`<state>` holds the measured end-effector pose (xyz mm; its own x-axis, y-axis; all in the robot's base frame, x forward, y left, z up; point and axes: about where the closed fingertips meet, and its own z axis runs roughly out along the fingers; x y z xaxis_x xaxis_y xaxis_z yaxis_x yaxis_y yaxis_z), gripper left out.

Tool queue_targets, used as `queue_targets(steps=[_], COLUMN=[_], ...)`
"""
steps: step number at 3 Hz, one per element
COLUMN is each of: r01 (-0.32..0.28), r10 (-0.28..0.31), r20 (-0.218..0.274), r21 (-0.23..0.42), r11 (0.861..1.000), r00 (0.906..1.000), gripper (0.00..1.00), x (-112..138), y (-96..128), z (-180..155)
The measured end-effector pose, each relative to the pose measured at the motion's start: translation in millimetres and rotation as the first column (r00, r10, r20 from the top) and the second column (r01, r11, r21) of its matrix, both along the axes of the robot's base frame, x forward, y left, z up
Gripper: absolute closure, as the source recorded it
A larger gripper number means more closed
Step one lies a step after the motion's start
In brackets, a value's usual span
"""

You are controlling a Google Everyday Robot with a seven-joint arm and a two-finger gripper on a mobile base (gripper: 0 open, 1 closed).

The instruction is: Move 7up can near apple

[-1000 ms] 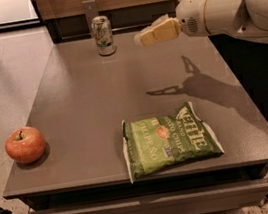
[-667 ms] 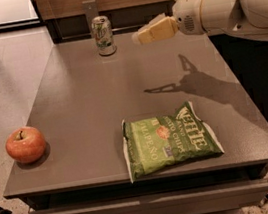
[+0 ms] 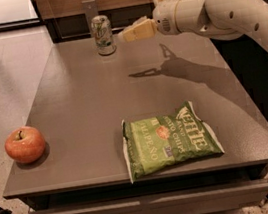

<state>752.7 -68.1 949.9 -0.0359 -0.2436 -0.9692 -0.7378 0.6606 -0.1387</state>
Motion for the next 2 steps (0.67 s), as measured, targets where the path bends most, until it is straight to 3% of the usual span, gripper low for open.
queue_targets(steps=[2], r01=[-0.036], r10=[0.037], r20=[-0.029], r21=[0.053], r11=[0.998], r00=[0.9989], gripper=[0.00], x=[70.3], y=[42.0], z=[-34.8])
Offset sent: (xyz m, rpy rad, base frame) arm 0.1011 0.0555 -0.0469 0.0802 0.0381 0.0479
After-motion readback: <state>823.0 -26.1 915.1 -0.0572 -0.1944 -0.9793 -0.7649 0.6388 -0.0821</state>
